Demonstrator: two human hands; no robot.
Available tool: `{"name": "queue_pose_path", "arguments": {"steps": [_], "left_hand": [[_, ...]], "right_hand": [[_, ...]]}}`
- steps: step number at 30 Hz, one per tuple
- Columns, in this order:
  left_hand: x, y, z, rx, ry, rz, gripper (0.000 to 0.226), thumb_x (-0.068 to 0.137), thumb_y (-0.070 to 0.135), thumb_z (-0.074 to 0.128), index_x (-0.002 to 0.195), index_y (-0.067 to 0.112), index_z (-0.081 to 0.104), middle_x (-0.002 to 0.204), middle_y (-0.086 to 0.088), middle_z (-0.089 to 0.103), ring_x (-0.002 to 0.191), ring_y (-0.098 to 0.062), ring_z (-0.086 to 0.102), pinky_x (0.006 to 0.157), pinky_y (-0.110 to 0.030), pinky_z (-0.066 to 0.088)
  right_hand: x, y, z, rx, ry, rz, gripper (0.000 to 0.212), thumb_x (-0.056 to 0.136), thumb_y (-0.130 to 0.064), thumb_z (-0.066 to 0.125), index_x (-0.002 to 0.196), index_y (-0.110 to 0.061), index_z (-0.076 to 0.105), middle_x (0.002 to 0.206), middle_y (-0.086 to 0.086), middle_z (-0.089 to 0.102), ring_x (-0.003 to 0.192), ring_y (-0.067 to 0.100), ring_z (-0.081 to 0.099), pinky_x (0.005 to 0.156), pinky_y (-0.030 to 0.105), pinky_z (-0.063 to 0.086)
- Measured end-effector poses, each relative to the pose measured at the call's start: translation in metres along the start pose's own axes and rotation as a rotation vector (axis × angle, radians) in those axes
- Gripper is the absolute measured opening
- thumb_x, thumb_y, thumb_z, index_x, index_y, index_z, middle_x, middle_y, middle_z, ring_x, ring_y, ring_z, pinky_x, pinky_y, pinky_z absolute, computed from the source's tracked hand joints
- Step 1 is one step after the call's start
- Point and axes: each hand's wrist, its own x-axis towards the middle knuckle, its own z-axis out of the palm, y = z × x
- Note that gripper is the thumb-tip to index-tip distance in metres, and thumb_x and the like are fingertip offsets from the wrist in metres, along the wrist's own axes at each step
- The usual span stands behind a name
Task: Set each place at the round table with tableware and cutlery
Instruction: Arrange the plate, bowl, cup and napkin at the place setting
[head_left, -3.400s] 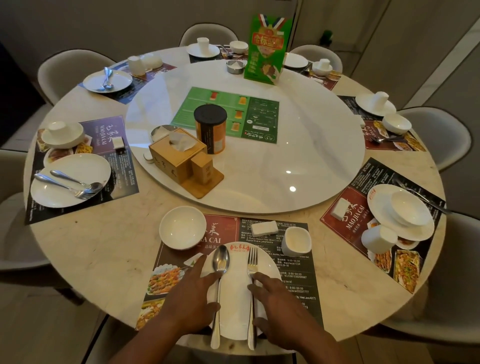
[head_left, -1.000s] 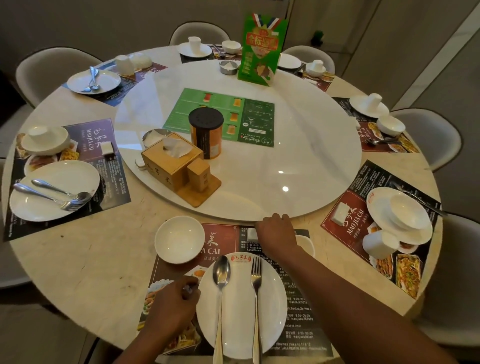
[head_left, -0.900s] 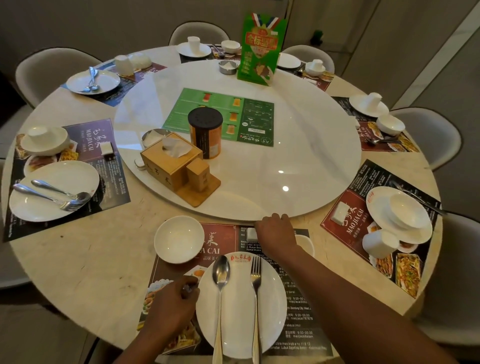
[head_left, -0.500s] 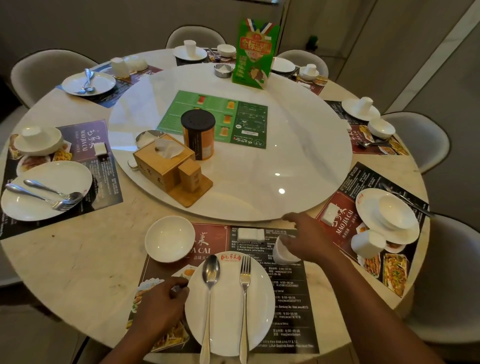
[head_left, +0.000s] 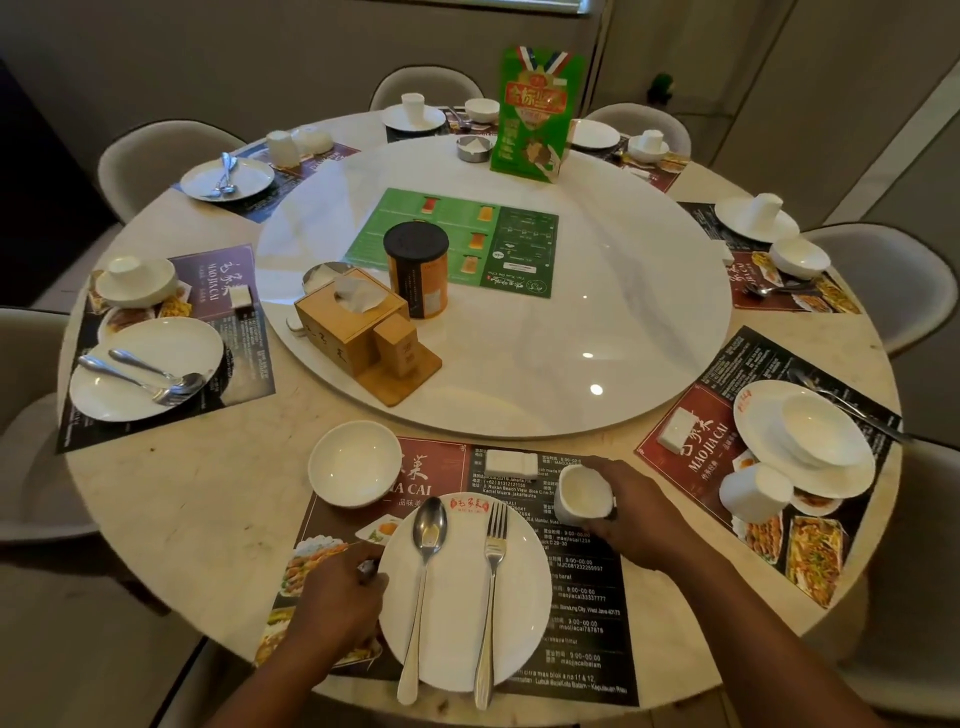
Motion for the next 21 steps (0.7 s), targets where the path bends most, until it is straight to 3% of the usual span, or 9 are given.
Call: {"name": "queue_pose_path", "arguments": {"steps": [5, 8, 12, 21], "left_hand": [[0.004, 0.002, 0.003, -0.016, 0.012, -0.036, 0.027, 0.090, 0.017, 0.062, 0.114, 0.031, 0.066, 0.100, 0.002, 0.069, 0.077, -0.013, 0.068, 0.073, -0.036, 0.060], [0.007, 0.004, 0.003, -0.017, 0.020, -0.023, 0.028, 0.090, 0.016, 0.062, 0.114, 0.029, 0.067, 0.090, 0.006, 0.066, 0.079, -0.009, 0.066, 0.067, -0.027, 0.056], [0.010, 0.007, 0.003, -0.015, 0.041, -0.023, 0.031, 0.090, 0.017, 0.061, 0.120, 0.027, 0.066, 0.106, -0.001, 0.071, 0.081, -0.008, 0.061, 0.060, -0.016, 0.042], [0.015, 0.012, 0.001, -0.062, 0.048, -0.035, 0.030, 0.088, 0.014, 0.062, 0.114, 0.028, 0.067, 0.105, 0.002, 0.071, 0.086, -0.014, 0.067, 0.076, -0.039, 0.060]], "right_hand": [[0.001, 0.001, 0.001, 0.021, 0.008, -0.003, 0.082, 0.074, -0.026, 0.085, 0.144, -0.032, 0.041, 0.142, -0.006, 0.049, 0.126, 0.017, 0.048, 0.104, 0.040, 0.045], [0.001, 0.001, 0.002, 0.024, 0.014, -0.006, 0.083, 0.074, -0.024, 0.085, 0.145, -0.030, 0.041, 0.143, -0.005, 0.048, 0.127, 0.018, 0.048, 0.105, 0.039, 0.043], [0.001, 0.000, 0.002, 0.035, 0.012, -0.014, 0.082, 0.076, -0.023, 0.083, 0.145, -0.029, 0.040, 0.144, -0.005, 0.047, 0.128, 0.018, 0.047, 0.104, 0.037, 0.042], [0.003, 0.003, 0.003, 0.022, 0.014, -0.030, 0.081, 0.076, -0.023, 0.083, 0.145, -0.028, 0.040, 0.146, -0.003, 0.046, 0.129, 0.020, 0.046, 0.104, 0.036, 0.040]]}}
